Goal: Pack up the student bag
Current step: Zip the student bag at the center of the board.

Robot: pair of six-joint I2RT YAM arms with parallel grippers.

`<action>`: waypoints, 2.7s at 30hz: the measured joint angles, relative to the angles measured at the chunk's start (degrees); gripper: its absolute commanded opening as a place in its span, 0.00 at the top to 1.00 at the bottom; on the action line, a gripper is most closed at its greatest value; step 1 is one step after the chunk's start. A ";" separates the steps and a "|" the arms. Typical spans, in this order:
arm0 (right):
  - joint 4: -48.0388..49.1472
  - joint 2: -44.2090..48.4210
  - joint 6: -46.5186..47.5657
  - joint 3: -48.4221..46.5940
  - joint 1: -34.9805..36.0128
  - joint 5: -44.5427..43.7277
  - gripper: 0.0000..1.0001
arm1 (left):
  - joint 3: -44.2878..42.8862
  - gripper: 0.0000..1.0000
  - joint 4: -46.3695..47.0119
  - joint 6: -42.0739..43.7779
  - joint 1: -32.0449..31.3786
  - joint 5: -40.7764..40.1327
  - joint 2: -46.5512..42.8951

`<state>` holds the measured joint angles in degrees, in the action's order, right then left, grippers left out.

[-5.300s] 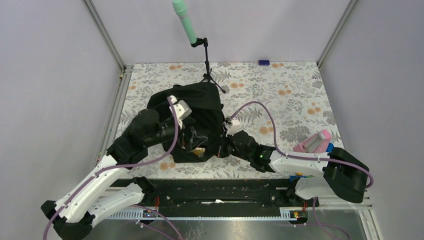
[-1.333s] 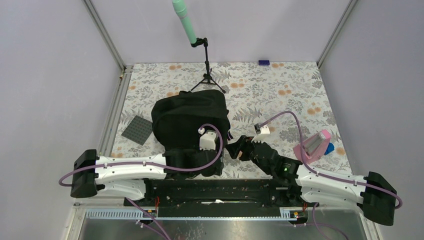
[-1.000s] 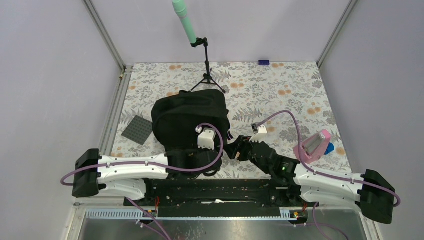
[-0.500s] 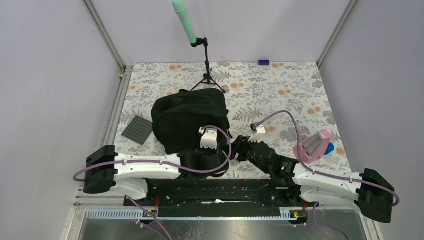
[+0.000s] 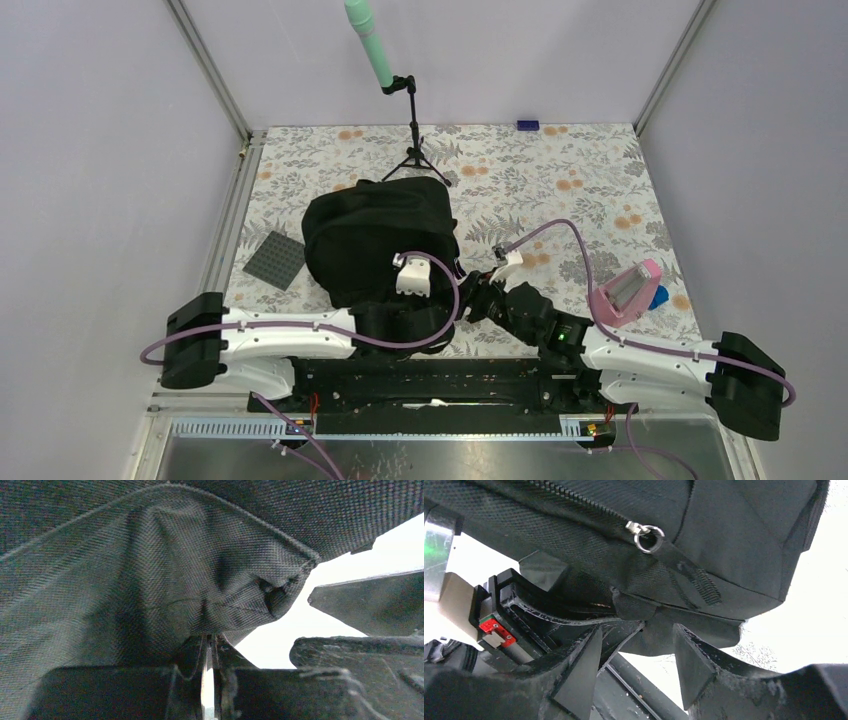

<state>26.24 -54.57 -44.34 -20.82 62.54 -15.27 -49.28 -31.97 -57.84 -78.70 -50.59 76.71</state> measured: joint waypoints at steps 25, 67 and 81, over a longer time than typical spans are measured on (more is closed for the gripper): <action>1.14 -6.23 5.53 -4.22 2.69 -10.82 1.00 | 6.03 1.00 5.53 7.06 0.02 2.84 -15.45; -5.64 -7.21 17.11 -8.26 -9.92 -19.15 1.00 | 8.61 1.00 -8.15 11.39 13.20 21.35 -32.92; -7.52 -6.19 25.64 -9.20 -13.20 -13.53 0.22 | 8.61 0.01 -8.59 17.14 15.69 22.93 -33.51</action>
<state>18.72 -60.75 -18.70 -30.02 49.34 -28.80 -40.66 -40.56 -40.71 -63.00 -27.66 43.20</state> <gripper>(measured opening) 0.643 0.870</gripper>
